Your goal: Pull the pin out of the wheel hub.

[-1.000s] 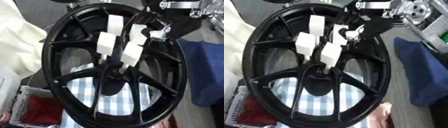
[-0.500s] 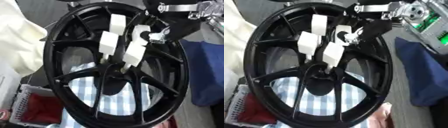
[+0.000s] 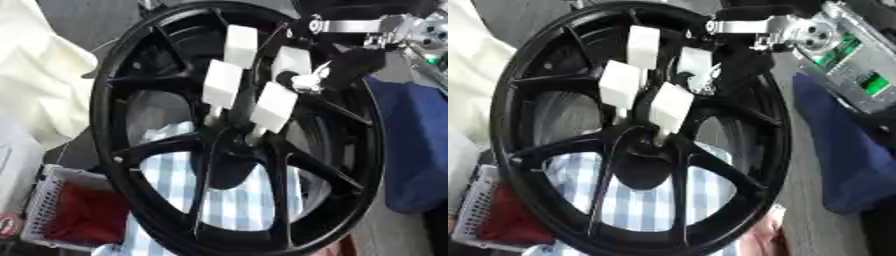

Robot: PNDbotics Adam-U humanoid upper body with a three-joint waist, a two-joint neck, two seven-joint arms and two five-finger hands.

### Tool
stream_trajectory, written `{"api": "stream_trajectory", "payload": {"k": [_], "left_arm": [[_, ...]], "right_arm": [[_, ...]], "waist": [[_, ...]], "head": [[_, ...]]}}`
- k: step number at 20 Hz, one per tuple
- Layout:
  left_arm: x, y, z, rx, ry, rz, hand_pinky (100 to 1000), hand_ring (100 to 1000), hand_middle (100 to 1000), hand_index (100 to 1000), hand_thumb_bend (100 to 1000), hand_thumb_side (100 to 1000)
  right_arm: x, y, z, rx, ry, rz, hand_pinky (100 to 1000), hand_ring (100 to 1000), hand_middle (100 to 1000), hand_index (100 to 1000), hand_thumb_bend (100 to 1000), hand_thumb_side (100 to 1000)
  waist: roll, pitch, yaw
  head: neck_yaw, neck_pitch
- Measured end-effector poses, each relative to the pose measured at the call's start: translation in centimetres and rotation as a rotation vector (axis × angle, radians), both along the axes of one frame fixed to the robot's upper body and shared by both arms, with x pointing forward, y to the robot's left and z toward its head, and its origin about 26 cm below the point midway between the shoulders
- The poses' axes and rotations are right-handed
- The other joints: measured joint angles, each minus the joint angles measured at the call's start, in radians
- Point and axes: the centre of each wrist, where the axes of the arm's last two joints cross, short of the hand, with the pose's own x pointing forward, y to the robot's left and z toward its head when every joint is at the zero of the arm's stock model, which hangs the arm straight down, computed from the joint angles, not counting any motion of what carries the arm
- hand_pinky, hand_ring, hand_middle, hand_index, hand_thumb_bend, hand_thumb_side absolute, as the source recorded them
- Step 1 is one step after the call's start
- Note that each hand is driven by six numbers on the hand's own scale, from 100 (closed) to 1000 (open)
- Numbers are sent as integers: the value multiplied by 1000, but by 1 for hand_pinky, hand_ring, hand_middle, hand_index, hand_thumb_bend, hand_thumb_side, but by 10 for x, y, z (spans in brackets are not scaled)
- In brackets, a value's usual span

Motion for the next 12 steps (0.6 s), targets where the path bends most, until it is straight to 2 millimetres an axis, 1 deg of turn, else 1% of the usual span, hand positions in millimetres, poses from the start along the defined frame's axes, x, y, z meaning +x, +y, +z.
{"api": "stream_trajectory", "payload": {"k": [4,10,12], "left_arm": [[0,0,0,1,2,-1,679,796,696,750,100,801],[0,0,0,3,4,-1,680,796,696,749,100,800],[0,0,0,3,3,-1,680,796,696,749,100,800]], "right_arm": [[2,-1,-2,4,1,-17,836,805,771,858,181,471],[4,-4,-5,0,9,-40,830,797,761,860,189,465],[5,-4,-4,1,7,-44,824,789,728,855,192,465]], "waist": [[0,5,0],[0,7,-2],[1,8,-3]], "head": [[0,0],[1,0],[1,0]]}}
